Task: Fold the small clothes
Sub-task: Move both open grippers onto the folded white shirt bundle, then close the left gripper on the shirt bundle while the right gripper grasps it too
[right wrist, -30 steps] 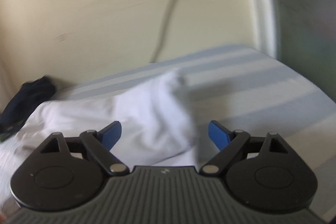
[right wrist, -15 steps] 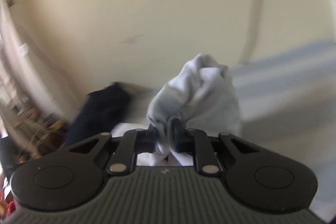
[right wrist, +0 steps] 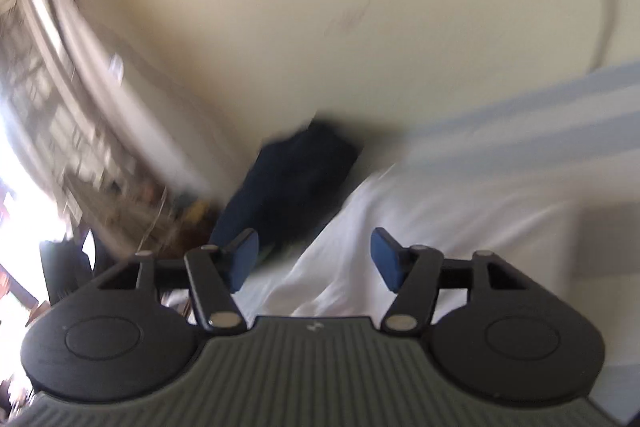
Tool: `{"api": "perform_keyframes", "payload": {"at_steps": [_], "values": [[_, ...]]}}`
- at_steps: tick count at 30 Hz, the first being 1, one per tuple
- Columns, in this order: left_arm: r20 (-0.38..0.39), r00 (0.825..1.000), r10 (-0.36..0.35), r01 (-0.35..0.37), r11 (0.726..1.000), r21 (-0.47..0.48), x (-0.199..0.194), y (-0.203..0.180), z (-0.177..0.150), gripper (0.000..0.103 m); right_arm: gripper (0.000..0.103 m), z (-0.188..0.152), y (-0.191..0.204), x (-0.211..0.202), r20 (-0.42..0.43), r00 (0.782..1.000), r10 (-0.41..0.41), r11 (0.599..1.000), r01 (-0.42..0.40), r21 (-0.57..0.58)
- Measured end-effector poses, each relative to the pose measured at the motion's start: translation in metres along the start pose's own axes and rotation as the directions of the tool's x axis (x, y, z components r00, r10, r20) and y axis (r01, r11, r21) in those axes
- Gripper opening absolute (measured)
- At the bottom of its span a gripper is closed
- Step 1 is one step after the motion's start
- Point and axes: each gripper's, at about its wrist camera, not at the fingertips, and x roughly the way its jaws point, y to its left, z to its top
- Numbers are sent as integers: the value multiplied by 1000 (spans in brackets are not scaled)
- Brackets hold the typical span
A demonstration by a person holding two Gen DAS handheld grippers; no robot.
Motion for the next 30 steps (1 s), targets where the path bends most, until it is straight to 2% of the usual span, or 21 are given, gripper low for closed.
{"api": "perform_keyframes", "payload": {"at_steps": [3,5,6,7,8,9,10,11,14,16,18,19,20,22,23,24,25,27,28,29,30], "values": [[-43,996,-75,79,992,97,19,-39,-3,103,66,11,-33,-37,55,987,-152,988,150,39],[-86,995,-56,71,980,187,37,-62,-9,102,67,6,-51,-47,51,970,-239,970,236,60],[-109,993,-47,70,975,212,49,-69,-13,96,67,3,-58,-48,41,964,-263,963,259,75],[-144,989,-40,71,974,214,60,-70,-16,88,67,-2,-64,-47,26,960,-279,957,276,86],[-195,980,-49,86,979,187,71,-68,-17,61,67,-6,-68,-43,13,957,-288,954,286,89],[-248,965,-90,125,984,129,78,-63,-17,41,67,-10,-70,-39,-1,955,-297,951,296,91],[-245,963,-111,140,985,101,75,-60,-16,35,67,-12,-71,-35,-13,955,-296,951,296,91],[-217,968,-124,152,982,117,64,-59,-13,17,67,-16,-70,-28,-26,957,-288,953,289,89],[-128,975,-179,195,972,129,20,-48,-3,16,67,-18,-59,-10,-44,966,-254,964,257,69],[-69,987,-143,151,979,136,-3,-33,-1,16,68,-17,-55,-2,-50,972,-230,971,233,53],[-29,999,-18,22,990,141,-10,-16,-5,16,72,-18,-49,7,-61,978,-201,979,204,32],[-37,999,29,-24,991,129,-6,-9,-8,17,74,-20,-48,10,-65,978,-196,980,198,22],[-70,996,55,-48,994,102,2,0,-11,23,78,-21,-46,14,-72,978,-194,981,195,10],[-147,988,48,-39,997,64,17,9,-18,65,80,-25,-47,23,-95,976,-196,980,198,3],[-163,986,43,-33,998,60,21,10,-21,98,80,-26,-49,26,-111,974,-197,980,199,10],[-153,988,22,-14,999,53,23,10,-23,103,80,-27,-51,27,-122,974,-193,980,197,22],[-159,987,-7,15,999,46,23,12,-23,103,80,-27,-54,28,-128,975,-183,981,189,37],[-205,974,-99,99,995,-12,32,15,-22,102,86,-27,-56,29,-139,979,-150,985,160,60],[-220,968,-118,110,993,-45,38,16,-24,102,87,-28,-58,30,-148,980,-133,987,145,73],[-232,967,-109,99,994,-53,47,13,-27,101,87,-29,-61,34,-171,979,-106,988,124,97],[-210,976,-61,61,998,-5,51,4,-30,100,87,-31,-63,39,-191,979,-77,988,100,115]]}}
